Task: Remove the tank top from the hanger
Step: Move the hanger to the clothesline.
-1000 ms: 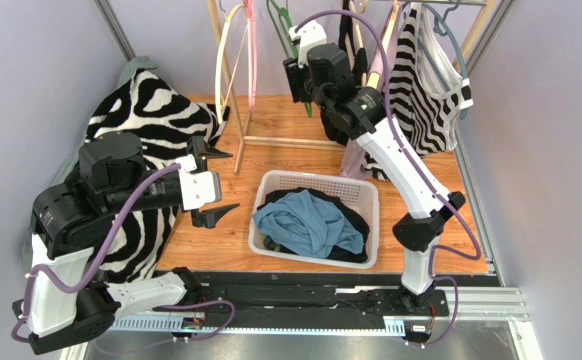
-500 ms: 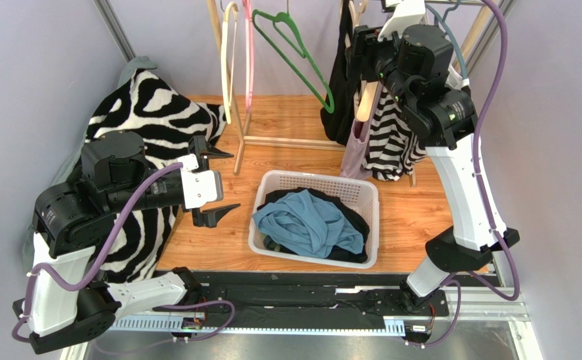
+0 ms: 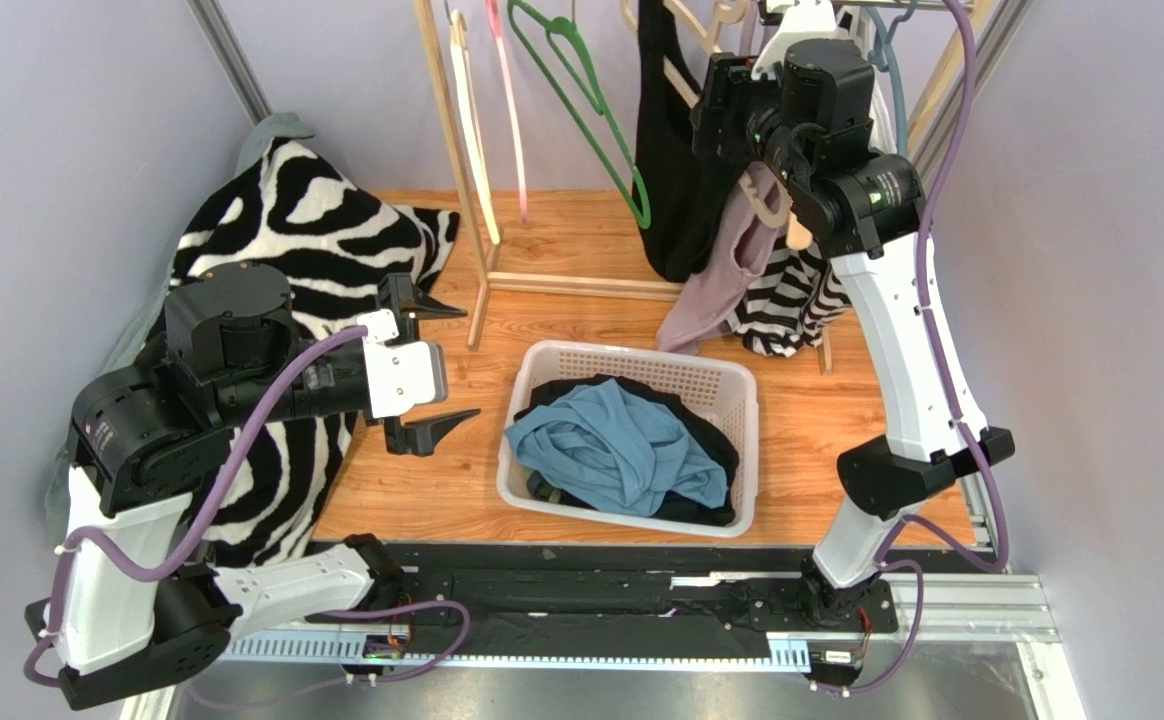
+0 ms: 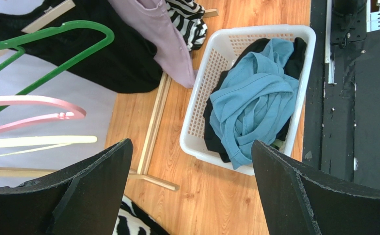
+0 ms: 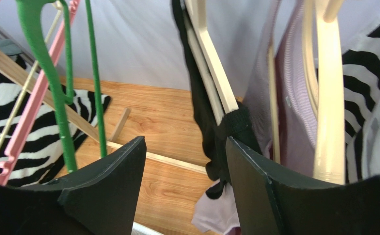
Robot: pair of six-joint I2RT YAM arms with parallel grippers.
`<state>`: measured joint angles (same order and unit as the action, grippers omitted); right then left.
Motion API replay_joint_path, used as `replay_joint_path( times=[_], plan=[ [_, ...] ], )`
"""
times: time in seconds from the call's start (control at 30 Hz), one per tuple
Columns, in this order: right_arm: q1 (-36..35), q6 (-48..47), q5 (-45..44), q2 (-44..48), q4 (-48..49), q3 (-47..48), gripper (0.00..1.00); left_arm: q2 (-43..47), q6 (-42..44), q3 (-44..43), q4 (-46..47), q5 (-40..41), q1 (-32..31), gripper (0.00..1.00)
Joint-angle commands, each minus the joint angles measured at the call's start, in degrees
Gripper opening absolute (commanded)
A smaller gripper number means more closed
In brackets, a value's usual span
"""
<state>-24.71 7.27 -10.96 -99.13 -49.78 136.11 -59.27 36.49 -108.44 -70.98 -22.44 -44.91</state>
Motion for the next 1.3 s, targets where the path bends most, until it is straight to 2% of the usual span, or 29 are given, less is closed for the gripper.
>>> replay_joint_path(
  times=[0.0,0.17,0.4,0.53,1.0,1.1,1.2,1.27],
  plan=[
    [0.1,-2.1,-6.4,2.8,-1.1,-1.5,0.67,-0.1,-0.7,-0.5,0.8,-2.1,0.2,0.99],
    [0.2,-4.5,-8.5,5.5,0.0,-4.1,0.69,0.0,-0.7,0.0,0.8,-2.3,0.3,0.99],
    [2.3,-2.4,3.9,8.3,6.9,-5.2,0.74,0.5,-0.9,0.6,0.6,-2.9,0.4,0.99],
    [4.3,-0.1,7.8,6.9,7.2,-3.8,0.74,0.7,-0.8,0.9,0.6,-3.1,0.8,0.99],
    [7.1,-0.3,6.6,9.2,3.7,-13.3,0.73,1.1,-0.9,1.0,0.3,-3.6,0.9,0.99],
    [7.2,-0.2,6.7,11.6,5.8,-17.5,0.59,0.8,-0.9,0.8,0.3,-4.0,0.9,0.99],
    [7.1,0.0,7.1,12.3,7.6,-19.0,0.26,0.8,-1.1,0.5,0.3,-4.2,0.9,0.99],
    [6.9,0.2,7.6,12.4,8.7,-19.7,0.15,0.8,-1.1,0.4,0.3,-4.4,1.0,0.99]
  ],
)
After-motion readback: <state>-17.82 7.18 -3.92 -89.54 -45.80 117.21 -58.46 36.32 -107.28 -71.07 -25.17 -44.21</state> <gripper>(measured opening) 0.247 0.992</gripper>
